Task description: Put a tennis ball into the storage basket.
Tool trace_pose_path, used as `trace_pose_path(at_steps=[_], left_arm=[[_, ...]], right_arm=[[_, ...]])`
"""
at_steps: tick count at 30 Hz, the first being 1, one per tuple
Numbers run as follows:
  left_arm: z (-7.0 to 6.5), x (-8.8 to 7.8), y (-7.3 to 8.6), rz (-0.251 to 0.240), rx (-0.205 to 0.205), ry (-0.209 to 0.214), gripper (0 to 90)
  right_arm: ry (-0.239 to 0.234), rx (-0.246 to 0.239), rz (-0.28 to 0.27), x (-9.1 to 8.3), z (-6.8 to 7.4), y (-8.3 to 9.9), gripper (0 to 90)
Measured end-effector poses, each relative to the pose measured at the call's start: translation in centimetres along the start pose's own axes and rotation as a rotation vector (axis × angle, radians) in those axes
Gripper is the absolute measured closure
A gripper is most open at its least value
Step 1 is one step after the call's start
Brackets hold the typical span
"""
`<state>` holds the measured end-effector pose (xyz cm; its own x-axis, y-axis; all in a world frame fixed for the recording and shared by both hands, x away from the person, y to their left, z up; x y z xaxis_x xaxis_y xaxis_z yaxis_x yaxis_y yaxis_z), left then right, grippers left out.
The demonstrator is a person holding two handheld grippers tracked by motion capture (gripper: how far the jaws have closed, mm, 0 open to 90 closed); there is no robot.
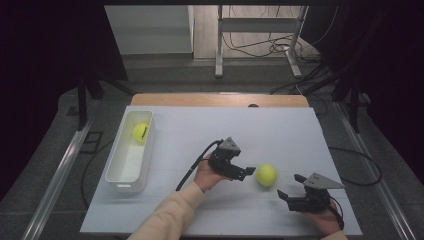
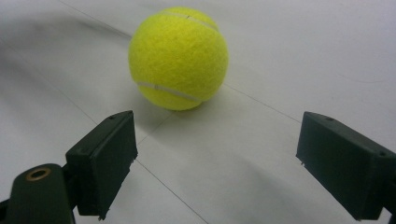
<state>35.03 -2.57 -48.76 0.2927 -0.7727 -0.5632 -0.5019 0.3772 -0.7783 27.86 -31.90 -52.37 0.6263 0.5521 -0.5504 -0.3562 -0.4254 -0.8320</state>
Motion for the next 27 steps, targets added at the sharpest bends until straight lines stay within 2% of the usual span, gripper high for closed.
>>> trace_pose_path(at_steps=[15, 22, 27], left_arm=[[-0.9, 1.9, -0.5, 0.044, 0.024, 0.028, 9.2], [-1.3, 3.0, -0.8, 0.084, 0.04, 0.047, 8.7], [-1.5, 3.6, -1.0, 0.088, 0.037, 0.048, 7.9]], right_arm=[[-0.002, 0.005, 0.002, 0.0, 0.0, 0.0, 12.8], [-0.004, 0.006, -0.001, 0.0, 0.0, 0.0, 12.7], [-0.005, 0.004, -0.001, 0.0, 0.0, 0.1, 12.7]])
Point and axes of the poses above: each handheld gripper's, and its own axes: x roughly forward along the jaws, y roughly out of its underside, z roughly to its left, the point moved 1 cm from there along x, roughly forward along the jaws, and after that the axes turned 4 degrees about -x, right-handed, at the moved point
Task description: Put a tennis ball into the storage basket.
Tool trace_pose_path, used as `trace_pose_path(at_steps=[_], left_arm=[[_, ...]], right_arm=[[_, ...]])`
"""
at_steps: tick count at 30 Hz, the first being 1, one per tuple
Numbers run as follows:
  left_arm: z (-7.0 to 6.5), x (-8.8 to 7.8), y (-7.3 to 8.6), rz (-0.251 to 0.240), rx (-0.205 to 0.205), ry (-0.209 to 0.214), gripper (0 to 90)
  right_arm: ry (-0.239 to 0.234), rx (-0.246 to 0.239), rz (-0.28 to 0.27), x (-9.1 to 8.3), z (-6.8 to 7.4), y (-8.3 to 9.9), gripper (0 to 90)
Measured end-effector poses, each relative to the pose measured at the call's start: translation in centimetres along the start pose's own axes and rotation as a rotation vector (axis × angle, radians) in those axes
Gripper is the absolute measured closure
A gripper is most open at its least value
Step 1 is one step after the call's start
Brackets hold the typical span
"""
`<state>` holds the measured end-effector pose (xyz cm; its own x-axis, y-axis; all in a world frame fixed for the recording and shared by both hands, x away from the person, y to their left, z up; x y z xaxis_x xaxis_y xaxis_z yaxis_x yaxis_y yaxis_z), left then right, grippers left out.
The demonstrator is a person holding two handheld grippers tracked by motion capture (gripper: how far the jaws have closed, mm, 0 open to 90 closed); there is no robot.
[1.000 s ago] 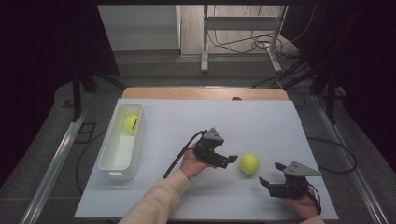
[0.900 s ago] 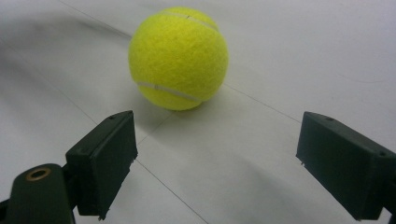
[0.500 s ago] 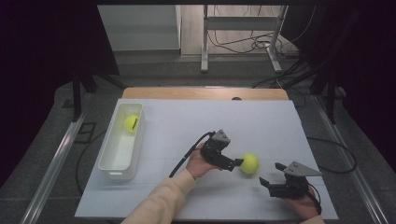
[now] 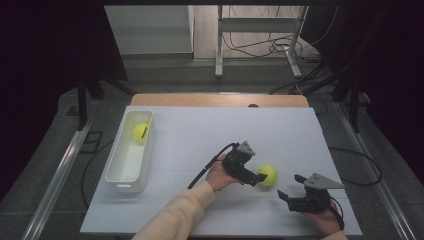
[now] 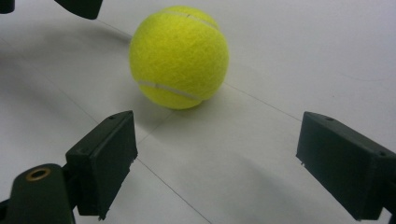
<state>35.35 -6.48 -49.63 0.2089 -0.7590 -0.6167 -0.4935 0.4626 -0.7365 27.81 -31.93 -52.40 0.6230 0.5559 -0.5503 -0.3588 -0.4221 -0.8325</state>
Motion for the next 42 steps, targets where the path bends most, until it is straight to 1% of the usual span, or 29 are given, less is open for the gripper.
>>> trace_pose_path(at_steps=[5, 7, 9, 11, 12, 13, 14, 16, 17, 20, 25, 27, 29, 32, 35, 36, 37, 41, 42], left_arm=[[-0.3, 0.5, -0.1, 0.018, 0.016, 0.014, 7.2], [-0.3, 0.6, -0.1, 0.021, 0.018, 0.015, 7.1], [-0.3, 0.7, -0.2, 0.028, 0.019, 0.026, 7.2], [-0.3, 0.9, -0.2, 0.029, 0.013, 0.036, 7.2], [-0.3, 1.0, -0.3, 0.035, 0.018, 0.039, 7.2], [-0.3, 1.2, -0.2, 0.036, 0.009, 0.042, 7.1], [-0.3, 1.2, -0.2, 0.036, 0.009, 0.042, 7.1], [-0.2, 1.6, -0.3, 0.048, 0.005, 0.051, 6.9], [-0.3, 1.7, -0.3, 0.05, 0.003, 0.05, 6.8], [-0.2, 2.2, -0.4, 0.069, 0.013, 0.044, 6.7], [-0.1, 2.8, -0.7, 0.076, 0.013, 0.042, 6.7], [0.0, 3.1, -0.8, 0.089, 0.015, 0.042, 6.6], [-0.1, 3.6, -0.9, 0.089, 0.006, 0.041, 6.6], [-0.1, 3.9, -1.0, 0.096, 0.011, 0.043, 6.4], [0.0, 4.3, -1.0, 0.111, 0.021, 0.038, 6.3], [-0.1, 4.4, -1.0, 0.106, 0.014, 0.039, 6.4], [0.0, 4.5, -1.0, 0.113, 0.016, 0.039, 6.4], [0.1, 5.0, -0.9, 0.116, 0.002, 0.044, 7.1], [0.2, 5.0, -0.9, 0.122, 0.015, 0.043, 8.2]], right_arm=[[0.0, 0.0, 0.001, 0.0, 0.0, 0.0, 12.7], [-0.001, 0.0, 0.001, 0.0, 0.0, 0.0, 12.7], [-0.002, 0.0, 0.0, 0.0, 0.0, 0.0, 12.7], [-0.003, 0.0, 0.001, 0.0, 0.1, 0.0, 12.7], [-0.003, -0.002, 0.001, 0.0, 0.1, 0.0, 12.7], [-0.004, -0.001, 0.002, 0.0, 0.1, 0.0, 12.7], [-0.004, 0.0, 0.004, 0.0, 0.1, 0.0, 12.6], [-0.004, 0.001, 0.004, 0.0, 0.1, 0.0, 12.6], [-0.005, 0.002, 0.005, 0.0, 0.1, 0.0, 12.6], [-0.006, 0.001, 0.007, 0.0, 0.1, 0.0, 12.6], [-0.005, 0.001, 0.006, 0.0, 0.1, 0.0, 12.6], [-0.006, 0.0, 0.006, 0.0, 0.1, 0.0, 12.6], [-0.005, -0.002, 0.007, 0.0, 0.1, 0.0, 12.6], [-0.005, 0.0, 0.004, -0.1, 0.1, 0.0, 12.6], [-0.006, -0.001, 0.005, -0.1, 0.1, 0.0, 12.6], [-0.005, -0.001, 0.005, -0.1, 0.1, 0.1, 12.6], [-0.004, -0.004, 0.006, -0.1, 0.1, 0.1, 12.6], [-0.004, -0.003, 0.007, 0.0, 0.1, 0.1, 12.6], [-0.004, -0.003, 0.007, 0.0, 0.1, 0.1, 12.6]])
Point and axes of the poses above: each handheld gripper's, and its own axes: x roughly forward along the jaws, y roughly out of its underside, z roughly to its left, the point moved 1 cm from there along x, roughly forward along the jaws, and after that the axes turned 4 degrees about -x, right-handed, at the moved point
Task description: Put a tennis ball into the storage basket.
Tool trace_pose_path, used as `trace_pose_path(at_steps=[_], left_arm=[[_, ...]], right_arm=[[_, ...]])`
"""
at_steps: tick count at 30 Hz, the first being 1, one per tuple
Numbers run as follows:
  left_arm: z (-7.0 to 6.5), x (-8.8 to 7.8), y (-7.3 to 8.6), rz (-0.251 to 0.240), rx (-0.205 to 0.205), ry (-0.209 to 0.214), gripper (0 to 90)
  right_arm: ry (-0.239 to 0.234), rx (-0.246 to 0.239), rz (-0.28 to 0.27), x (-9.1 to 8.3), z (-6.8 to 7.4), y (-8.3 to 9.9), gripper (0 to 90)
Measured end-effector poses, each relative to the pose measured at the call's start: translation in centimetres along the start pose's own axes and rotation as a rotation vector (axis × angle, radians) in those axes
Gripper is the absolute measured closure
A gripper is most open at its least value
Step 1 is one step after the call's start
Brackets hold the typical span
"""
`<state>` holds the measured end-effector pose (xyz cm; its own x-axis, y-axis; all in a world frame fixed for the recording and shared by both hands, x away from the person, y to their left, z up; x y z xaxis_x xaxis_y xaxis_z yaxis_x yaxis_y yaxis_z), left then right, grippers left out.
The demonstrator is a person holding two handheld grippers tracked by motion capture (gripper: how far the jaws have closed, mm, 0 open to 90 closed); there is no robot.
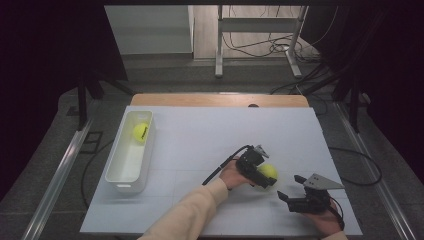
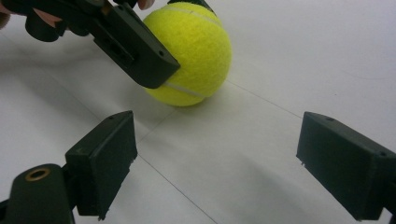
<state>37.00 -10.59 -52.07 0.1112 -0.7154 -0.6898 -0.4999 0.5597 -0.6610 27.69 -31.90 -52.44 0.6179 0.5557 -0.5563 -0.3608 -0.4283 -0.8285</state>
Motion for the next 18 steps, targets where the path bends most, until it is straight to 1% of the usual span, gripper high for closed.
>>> trace_pose_path(at_steps=[2, 3, 5, 6, 10, 11, 12, 14, 15, 18], left_arm=[[-0.2, 0.3, 0.1, -0.007, -0.003, -0.007, 11.1], [-0.2, 0.3, 0.1, -0.011, -0.007, 0.004, 13.2], [-0.2, 0.2, 0.0, -0.031, -0.007, 0.029, 21.3], [-0.4, 0.2, 0.0, -0.034, 0.003, 0.018, 24.4], [-0.5, 0.1, 0.0, -0.032, 0.007, 0.011, 25.2], [-0.5, 0.1, 0.0, -0.032, 0.007, 0.007, 25.4], [-0.5, 0.0, 0.0, -0.035, 0.011, -0.007, 25.5], [-0.5, -0.3, 0.0, -0.054, 0.006, -0.015, 25.6], [-0.5, -0.3, 0.0, -0.054, 0.006, -0.015, 25.6], [-0.6, -0.8, 0.0, -0.079, -0.003, -0.014, 25.6]], right_arm=[[0.0, -0.003, 0.002, 0.0, 0.0, 0.0, 12.6], [0.0, -0.003, 0.004, 0.0, 0.0, 0.0, 12.6], [0.002, -0.005, 0.008, 0.0, 0.0, 0.0, 12.6], [0.002, -0.005, 0.008, 0.0, 0.0, 0.0, 12.6], [0.001, -0.003, 0.005, 0.0, 0.0, 0.0, 12.6], [0.001, -0.001, 0.004, 0.0, 0.0, 0.0, 12.6], [0.001, -0.001, 0.003, 0.0, 0.0, 0.0, 12.6], [0.001, -0.004, 0.003, 0.0, 0.0, 0.0, 12.6], [0.001, -0.004, 0.003, 0.0, 0.0, 0.0, 12.6], [0.001, 0.0, 0.001, 0.0, 0.0, 0.0, 12.6]])
Point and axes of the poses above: each handheld gripper's, and its own axes: x roughly forward along the jaws, y roughly out of its underside, z roughly to its left, the point moved 1 cm from there along x, roughly forward along the jaws, and after that the axes turned 4 degrees about -x, right-handed, at the moved point
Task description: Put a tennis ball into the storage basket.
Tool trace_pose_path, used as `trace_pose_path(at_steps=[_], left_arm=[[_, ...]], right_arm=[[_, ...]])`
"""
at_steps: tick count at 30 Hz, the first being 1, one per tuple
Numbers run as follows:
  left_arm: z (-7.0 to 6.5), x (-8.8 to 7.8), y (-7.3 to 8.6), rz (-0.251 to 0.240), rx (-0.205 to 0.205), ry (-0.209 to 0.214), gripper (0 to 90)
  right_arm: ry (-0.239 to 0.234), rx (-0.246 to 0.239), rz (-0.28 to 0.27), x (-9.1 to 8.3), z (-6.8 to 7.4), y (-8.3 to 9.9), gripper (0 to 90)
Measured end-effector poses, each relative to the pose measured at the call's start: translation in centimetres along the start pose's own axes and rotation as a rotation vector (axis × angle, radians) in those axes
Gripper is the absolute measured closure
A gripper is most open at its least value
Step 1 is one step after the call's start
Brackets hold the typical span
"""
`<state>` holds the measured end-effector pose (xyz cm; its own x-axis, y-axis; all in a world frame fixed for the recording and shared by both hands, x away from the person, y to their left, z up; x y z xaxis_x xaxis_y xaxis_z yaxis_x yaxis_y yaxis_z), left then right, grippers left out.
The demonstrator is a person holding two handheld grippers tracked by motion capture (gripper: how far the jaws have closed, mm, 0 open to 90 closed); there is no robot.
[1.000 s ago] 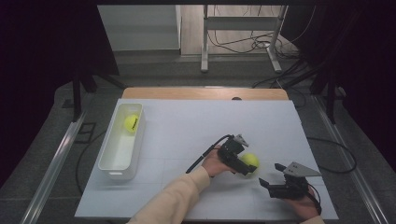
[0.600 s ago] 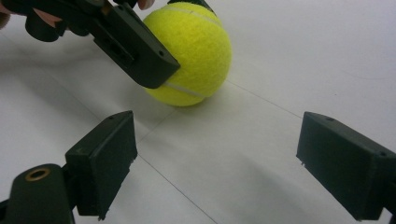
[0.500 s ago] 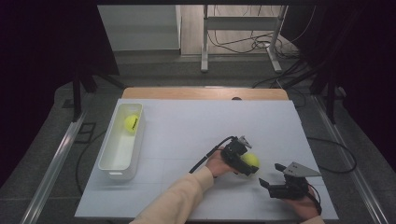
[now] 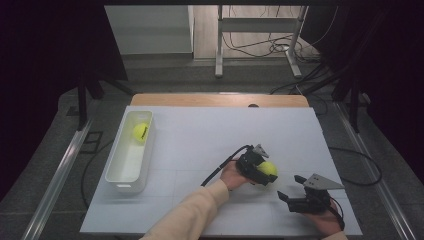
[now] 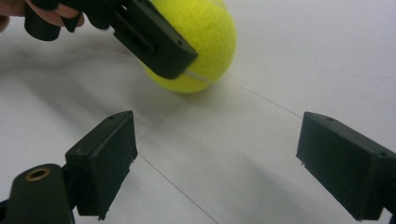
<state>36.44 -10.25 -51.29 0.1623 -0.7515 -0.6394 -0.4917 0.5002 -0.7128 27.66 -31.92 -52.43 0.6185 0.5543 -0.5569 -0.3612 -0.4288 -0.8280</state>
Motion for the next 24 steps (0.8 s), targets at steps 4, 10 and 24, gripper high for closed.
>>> trace_pose_path(at_steps=[4, 10, 24], left_arm=[[0.1, -1.1, 0.0, -0.023, -0.005, 0.002, 25.7], [0.1, -2.2, 0.2, -0.042, -0.004, -0.008, 25.7], [-0.5, -4.3, 0.6, -0.087, -0.004, -0.011, 25.6]], right_arm=[[0.001, -0.003, 0.0, 0.0, 0.0, 0.0, 12.6], [0.002, -0.003, 0.003, 0.0, 0.0, 0.0, 12.6], [0.004, -0.005, 0.004, 0.0, 0.0, 0.0, 12.6]])
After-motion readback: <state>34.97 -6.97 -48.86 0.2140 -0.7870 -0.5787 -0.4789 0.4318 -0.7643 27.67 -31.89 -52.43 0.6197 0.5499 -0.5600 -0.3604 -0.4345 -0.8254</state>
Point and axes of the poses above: each handheld gripper's, and its own axes: x roughly forward along the jaws, y roughly out of its underside, z roughly to its left, the point moved 1 cm from there along x, roughly forward along the jaws, and after that the axes turned 4 degrees about -x, right-handed, at the moved point
